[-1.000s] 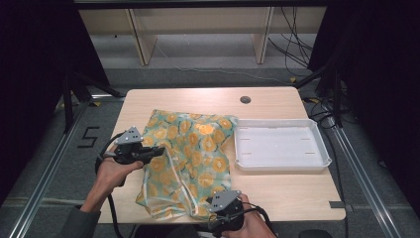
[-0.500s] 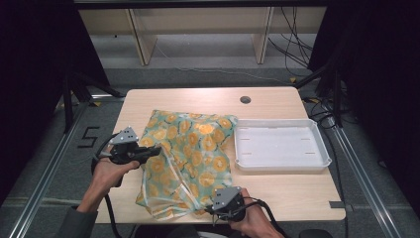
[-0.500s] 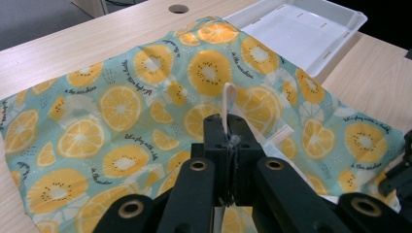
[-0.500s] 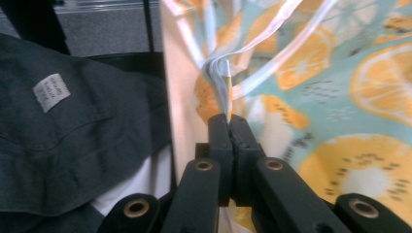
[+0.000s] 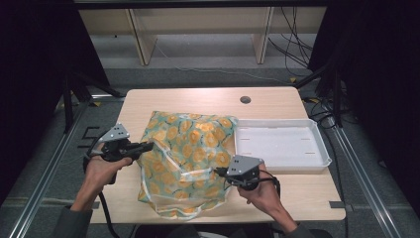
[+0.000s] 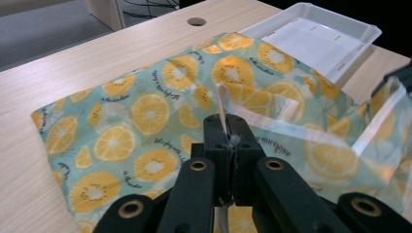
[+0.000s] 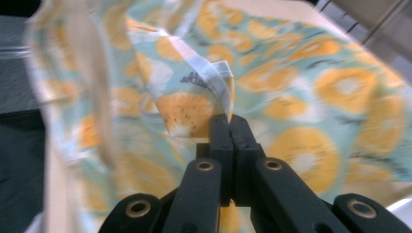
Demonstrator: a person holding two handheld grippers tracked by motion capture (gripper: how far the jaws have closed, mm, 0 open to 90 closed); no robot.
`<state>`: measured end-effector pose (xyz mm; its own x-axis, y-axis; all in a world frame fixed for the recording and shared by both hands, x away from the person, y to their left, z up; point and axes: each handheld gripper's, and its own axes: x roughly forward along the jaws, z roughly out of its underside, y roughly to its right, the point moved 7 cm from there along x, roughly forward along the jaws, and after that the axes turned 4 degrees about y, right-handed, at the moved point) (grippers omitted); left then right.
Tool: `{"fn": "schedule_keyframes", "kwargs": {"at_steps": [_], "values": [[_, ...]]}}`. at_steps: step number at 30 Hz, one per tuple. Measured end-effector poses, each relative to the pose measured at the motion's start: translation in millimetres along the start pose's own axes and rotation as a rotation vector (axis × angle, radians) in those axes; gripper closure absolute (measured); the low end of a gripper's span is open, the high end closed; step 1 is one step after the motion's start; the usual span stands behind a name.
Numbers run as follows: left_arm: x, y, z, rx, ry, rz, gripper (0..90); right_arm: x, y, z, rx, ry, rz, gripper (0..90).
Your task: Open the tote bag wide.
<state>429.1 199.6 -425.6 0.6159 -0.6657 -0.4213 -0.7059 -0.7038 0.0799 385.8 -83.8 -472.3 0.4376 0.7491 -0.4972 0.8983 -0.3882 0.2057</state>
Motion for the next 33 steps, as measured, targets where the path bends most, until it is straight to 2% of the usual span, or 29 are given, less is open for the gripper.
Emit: {"fn": "schedule_keyframes", "kwargs": {"at_steps": [3,4,5,6,7,8,9,10,13,15,16,18,20,21,22,24,25,26,27,28,29,31,32,33], "values": [[-0.2,-5.1,1.1,-0.006,-0.003,-0.012,88.2,-1.7,18.2,-5.8,-0.004,0.021,0.034,90.0],[0.6,-6.7,0.9,-0.012,0.001,-0.011,88.2,-3.1,31.9,-10.7,0.004,0.035,0.07,90.0],[2.0,-10.7,0.2,-0.017,0.006,-0.028,88.2,-2.4,36.1,-12.5,-0.001,0.039,0.073,90.0],[2.0,-10.7,0.2,-0.017,0.006,-0.028,88.2,-2.4,36.1,-12.5,-0.001,0.039,0.073,90.0],[3.3,-15.7,-0.6,-0.022,0.008,-0.041,88.2,-1.4,48.8,-18.1,-0.001,0.053,0.099,90.0],[3.3,-15.7,-0.6,-0.022,0.008,-0.041,88.2,-0.9,55.2,-20.5,0.005,0.052,0.116,90.0],[5.3,-21.4,-1.6,-0.03,0.016,-0.046,88.2,0.0,61.7,-23.2,0.009,0.057,0.129,90.0],[5.3,-21.4,-1.6,-0.03,0.016,-0.046,88.1,0.0,61.7,-23.2,0.009,0.057,0.129,90.0],[8.9,-34.2,-3.6,-0.055,0.032,-0.073,88.2,4.1,82.8,-30.5,0.008,0.074,0.167,90.0],[13.0,-44.5,-4.5,-0.08,0.045,-0.09,88.3,9.1,103.5,-34.5,0.047,0.09,0.211,90.0],[13.0,-44.5,-4.5,-0.08,0.045,-0.09,88.2,9.1,103.5,-34.5,0.047,0.09,0.211,90.0],[18.3,-53.5,-3.9,-0.096,0.049,-0.102,88.3,13.2,118.4,-35.1,0.047,0.097,0.232,90.0],[20.3,-56.1,-3.5,-0.1,0.048,-0.109,88.3,14.6,123.2,-34.8,0.047,0.097,0.239,90.0],[24.9,-61.2,-3.1,-0.106,0.051,-0.122,88.3,17.5,131.8,-32.7,0.068,0.095,0.256,90.0],[24.9,-61.2,-3.1,-0.106,0.051,-0.122,88.3,17.5,131.8,-32.7,0.068,0.095,0.256,90.0],[31.8,-66.2,-1.2,-0.108,0.045,-0.135,88.3,20.8,140.8,-30.0,0.073,0.097,0.265,90.0],[38.3,-69.8,3.2,-0.107,0.027,-0.148,87.8,26.2,146.1,-24.4,0.097,0.087,0.268,90.0],[38.3,-69.8,3.2,-0.107,0.027,-0.148,87.3,26.2,146.1,-24.4,0.097,0.087,0.268,90.0],[43.9,-71.3,8.4,-0.112,0.005,-0.142,87.3,28.3,147.8,-21.8,0.097,0.078,0.266,90.0],[53.3,-71.9,18.0,-0.122,-0.025,-0.128,85.1,33.3,149.2,-13.1,0.123,0.045,0.261,90.0],[53.3,-71.9,18.0,-0.122,-0.025,-0.128,84.4,33.3,149.2,-13.1,0.123,0.045,0.261,90.0],[67.5,-71.8,37.4,-0.089,-0.115,-0.13,82.2,40.6,150.0,-1.5,0.149,0.01,0.255,90.0],[67.5,-71.8,37.4,-0.089,-0.115,-0.13,81.3,42.4,149.4,0.9,0.156,-0.001,0.252,90.0],[74.9,-70.3,47.5,-0.08,-0.157,-0.117,79.1,44.4,149.3,3.8,0.154,-0.016,0.247,90.0]]}}
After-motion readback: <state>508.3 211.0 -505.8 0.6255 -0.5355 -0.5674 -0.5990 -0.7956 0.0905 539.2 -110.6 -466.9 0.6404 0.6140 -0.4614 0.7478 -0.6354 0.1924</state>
